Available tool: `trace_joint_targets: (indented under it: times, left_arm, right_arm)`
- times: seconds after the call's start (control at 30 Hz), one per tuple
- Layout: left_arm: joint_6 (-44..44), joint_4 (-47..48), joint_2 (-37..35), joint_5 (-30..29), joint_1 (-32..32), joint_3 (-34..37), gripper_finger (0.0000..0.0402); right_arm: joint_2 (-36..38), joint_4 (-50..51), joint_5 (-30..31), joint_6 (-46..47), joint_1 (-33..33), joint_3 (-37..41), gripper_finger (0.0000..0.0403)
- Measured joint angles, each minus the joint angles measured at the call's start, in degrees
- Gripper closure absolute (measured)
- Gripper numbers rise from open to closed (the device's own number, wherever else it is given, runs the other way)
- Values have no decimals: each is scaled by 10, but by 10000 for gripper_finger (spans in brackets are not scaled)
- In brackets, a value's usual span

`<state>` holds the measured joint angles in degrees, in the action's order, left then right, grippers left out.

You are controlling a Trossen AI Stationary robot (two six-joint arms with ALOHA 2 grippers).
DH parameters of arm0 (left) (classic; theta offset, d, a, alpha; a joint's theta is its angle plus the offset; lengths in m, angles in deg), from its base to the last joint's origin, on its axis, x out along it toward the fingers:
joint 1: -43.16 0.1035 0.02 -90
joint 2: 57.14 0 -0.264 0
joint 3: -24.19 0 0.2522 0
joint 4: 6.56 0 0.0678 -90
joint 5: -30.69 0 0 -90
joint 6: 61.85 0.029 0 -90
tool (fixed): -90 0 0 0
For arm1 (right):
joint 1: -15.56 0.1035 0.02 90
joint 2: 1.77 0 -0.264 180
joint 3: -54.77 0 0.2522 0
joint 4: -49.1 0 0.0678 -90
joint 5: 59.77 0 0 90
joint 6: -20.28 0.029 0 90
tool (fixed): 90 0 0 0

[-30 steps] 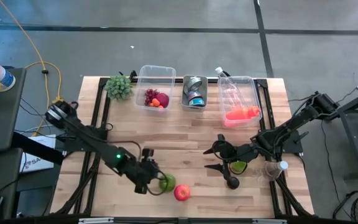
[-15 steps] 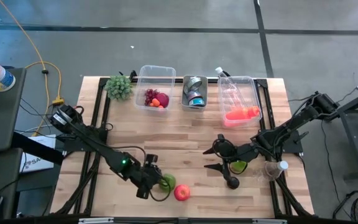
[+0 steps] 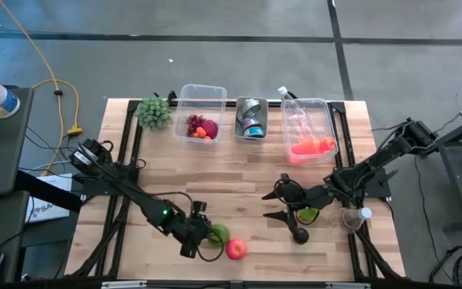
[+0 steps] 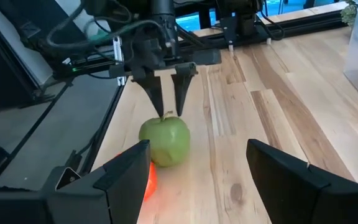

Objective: Pick & Place Food Item
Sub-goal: Put the green apple into the left transparent bin

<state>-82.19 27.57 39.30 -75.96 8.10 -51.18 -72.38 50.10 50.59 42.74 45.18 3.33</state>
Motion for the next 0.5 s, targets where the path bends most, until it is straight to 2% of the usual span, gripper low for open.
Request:
trace_joint_targets:
  times: [0.23, 0.5]
  left_arm:
    - [-5, -10, 0, -17, 1, 0, 255]
    - [0, -38, 0, -18, 1, 0, 255]
  right_arm:
    - [0, 0, -25, 0, 0, 0, 144]
    - [0, 1, -26, 1, 0, 0, 144]
